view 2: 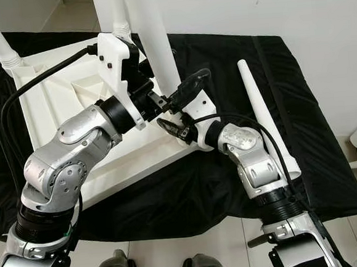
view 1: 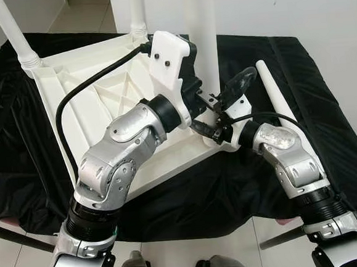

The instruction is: Building children table

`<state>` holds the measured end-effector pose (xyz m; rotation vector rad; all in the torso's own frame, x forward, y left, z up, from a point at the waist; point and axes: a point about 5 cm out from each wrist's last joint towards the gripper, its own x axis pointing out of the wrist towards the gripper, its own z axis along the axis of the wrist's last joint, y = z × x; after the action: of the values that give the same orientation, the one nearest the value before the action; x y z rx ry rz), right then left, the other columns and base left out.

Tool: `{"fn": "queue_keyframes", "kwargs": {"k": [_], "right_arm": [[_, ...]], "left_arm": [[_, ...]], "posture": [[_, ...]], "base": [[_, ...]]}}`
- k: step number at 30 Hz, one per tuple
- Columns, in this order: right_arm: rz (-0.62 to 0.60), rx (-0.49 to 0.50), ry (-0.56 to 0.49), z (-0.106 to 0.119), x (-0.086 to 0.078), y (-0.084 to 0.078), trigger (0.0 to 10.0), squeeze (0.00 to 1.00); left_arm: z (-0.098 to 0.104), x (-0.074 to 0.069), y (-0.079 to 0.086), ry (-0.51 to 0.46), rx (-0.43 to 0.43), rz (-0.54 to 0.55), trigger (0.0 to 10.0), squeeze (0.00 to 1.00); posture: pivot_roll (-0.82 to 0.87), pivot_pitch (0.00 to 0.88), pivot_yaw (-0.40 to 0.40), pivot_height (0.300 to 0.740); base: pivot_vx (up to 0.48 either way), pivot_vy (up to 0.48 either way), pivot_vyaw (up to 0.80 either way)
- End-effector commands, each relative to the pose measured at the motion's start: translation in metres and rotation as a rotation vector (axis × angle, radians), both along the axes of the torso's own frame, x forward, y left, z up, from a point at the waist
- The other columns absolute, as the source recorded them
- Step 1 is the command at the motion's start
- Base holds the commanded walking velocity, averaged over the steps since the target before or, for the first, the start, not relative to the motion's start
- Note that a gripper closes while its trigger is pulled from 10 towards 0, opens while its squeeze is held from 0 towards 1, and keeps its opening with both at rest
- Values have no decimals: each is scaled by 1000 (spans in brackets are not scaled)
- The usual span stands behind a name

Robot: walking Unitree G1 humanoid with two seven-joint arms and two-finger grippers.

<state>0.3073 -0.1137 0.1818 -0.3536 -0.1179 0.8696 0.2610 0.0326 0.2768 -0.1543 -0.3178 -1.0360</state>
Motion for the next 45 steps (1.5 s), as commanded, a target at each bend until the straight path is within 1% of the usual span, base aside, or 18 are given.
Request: {"fn": "queue_keyframes", "kwargs": {"k": [1, 10, 11, 12, 13, 14, 23, 29, 33, 34, 35, 36, 38, 39, 42, 43, 44, 45], "right_arm": [[13, -12, -7, -2, -1, 2, 10000, 0], [2, -21, -13, -6, -3, 3, 10000, 0], [-7, -20, -15, -6, -3, 2, 10000, 0], [-12, -19, -16, -7, -3, 1, 10000, 0], [-12, -19, -16, -7, -3, 1, 10000, 0], [-19, -18, -20, -7, -4, 0, 10000, 0], [-49, -3, -30, -7, -5, -1, 10000, 0], [-141, 90, 8, -8, 0, -2, 10000, 0], [-147, 103, 9, -7, 0, -1, 10000, 0], [-165, 127, 5, -5, 1, -1, 10000, 514], [-165, 127, 5, -5, 1, -1, 10000, 514], [-186, 146, -11, -3, 2, 0, 10000, 1000], [-186, 146, -11, -3, 2, 0, 10000, 1000], [-212, 161, -24, -2, 2, 1, 10000, 1000], [-232, 167, -40, -1, 3, 2, 10000, 1000], [-269, 175, -63, 0, 4, 5, 10000, 1000], [-269, 175, -63, 0, 4, 5, 10000, 1000], [-303, 186, -77, 1, 5, 9, 10000, 1000]], "left_arm": [[1, -1, -3, 0, 4, -41, 10000, 0], [0, 0, -6, 3, 13, -71, 10000, 0], [0, 0, -7, 4, 14, -79, 8431, 0], [0, 0, -8, 3, 17, -85, 2667, 0], [0, 0, -8, 3, 17, -85, 2667, 0], [-2, 1, -10, -3, 35, -83, 0, 0], [-5, 2, -11, -1, 48, -86, 0, 0], [-2, 4, -9, -2, 40, -73, 0, 0], [-2, 5, -9, 1, 42, -66, 0, 0], [-2, 6, -10, -4, 56, -51, 10000, 0], [-2, 6, -10, -4, 56, -51, 10000, 0], [1, 9, -10, 2, 48, -29, 10000, 0], [1, 9, -10, 2, 48, -29, 10000, 0], [4, 13, -8, 8, 32, 14, 10000, 0], [7, 16, -7, 11, 20, 47, 10000, 0], [10, 21, -5, 12, 9, 104, 10000, 0], [10, 21, -5, 12, 9, 104, 10000, 0], [15, 26, -4, 5, 0, 160, 10000, 0]], "posture": [[42, 1, -35, 740], [19, 0, -12, 740], [14, 0, -9, 740], [8, 0, -4, 740], [8, 0, -4, 740], [2, 0, 0, 740], [-2, 0, 5, 740], [0, 0, 6, 740], [0, 0, 6, 740], [0, 0, 6, 740], [0, 0, 6, 740], [9, 0, 0, 740], [9, 0, 0, 740], [9, 0, 0, 740], [12, 0, -5, 740], [17, 0, -9, 740], [17, 0, -9, 740], [24, 0, -14, 740]], "base": [[0, 0, 0], [0, 0, 0], [0, 0, 0], [0, 0, 0], [0, 0, 0], [0, 0, 0], [0, 0, 0], [0, 0, 0], [0, 0, 0], [0, 0, 0], [0, 0, 0], [0, 0, 0], [0, 0, 0], [0, 0, 0], [0, 0, 0], [0, 0, 0], [0, 0, 0], [0, 0, 0]]}}
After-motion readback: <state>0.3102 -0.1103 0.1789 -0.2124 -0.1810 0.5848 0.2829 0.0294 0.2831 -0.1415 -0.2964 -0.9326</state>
